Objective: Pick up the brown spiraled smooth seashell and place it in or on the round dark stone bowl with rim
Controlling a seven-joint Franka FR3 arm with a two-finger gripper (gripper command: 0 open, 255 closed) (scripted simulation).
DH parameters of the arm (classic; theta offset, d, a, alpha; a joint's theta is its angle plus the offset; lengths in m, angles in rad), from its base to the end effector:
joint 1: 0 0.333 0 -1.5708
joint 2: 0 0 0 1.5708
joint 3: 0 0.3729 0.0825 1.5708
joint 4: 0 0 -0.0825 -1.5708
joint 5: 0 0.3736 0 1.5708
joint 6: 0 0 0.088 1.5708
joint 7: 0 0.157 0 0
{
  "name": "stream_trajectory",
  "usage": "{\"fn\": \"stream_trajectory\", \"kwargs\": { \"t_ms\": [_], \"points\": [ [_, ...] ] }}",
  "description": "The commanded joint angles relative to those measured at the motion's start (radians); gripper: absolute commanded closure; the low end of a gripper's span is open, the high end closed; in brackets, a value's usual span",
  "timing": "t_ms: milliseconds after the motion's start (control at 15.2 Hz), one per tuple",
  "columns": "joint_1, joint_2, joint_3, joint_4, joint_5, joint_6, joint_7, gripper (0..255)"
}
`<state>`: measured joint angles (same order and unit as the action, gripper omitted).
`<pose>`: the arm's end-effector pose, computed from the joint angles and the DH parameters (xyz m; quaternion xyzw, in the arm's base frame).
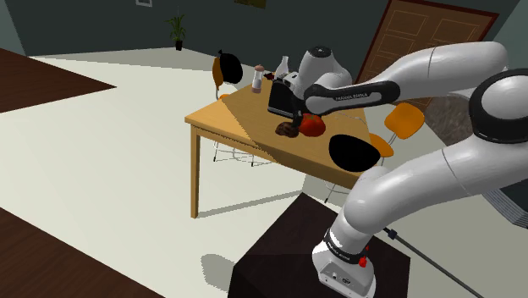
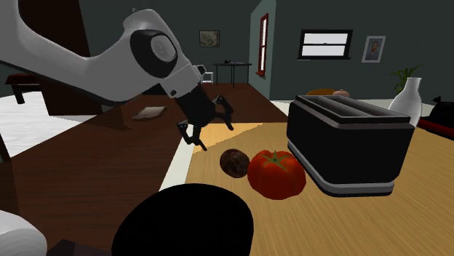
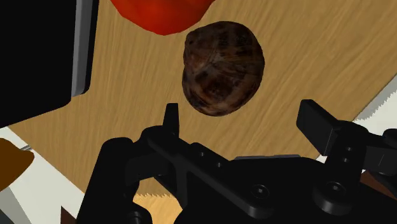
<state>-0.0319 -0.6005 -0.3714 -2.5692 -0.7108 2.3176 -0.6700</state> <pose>0.3353 -0.1939 0.4902 0.9092 0.3294 0.0526 0.2492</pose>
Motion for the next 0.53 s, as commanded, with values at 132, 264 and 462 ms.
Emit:
{"fn": "stream_trajectory", "kwargs": {
  "t_ms": [132,264,462],
  "points": [
    [0.002,0.085,-0.059,0.023,-0.058,0.134,-0.058,0],
    [-0.001,0.114,-0.072,0.023,-0.068,0.166,-0.052,0],
    [-0.005,0.158,-0.090,0.024,-0.082,0.214,-0.043,0]
  ]
}}
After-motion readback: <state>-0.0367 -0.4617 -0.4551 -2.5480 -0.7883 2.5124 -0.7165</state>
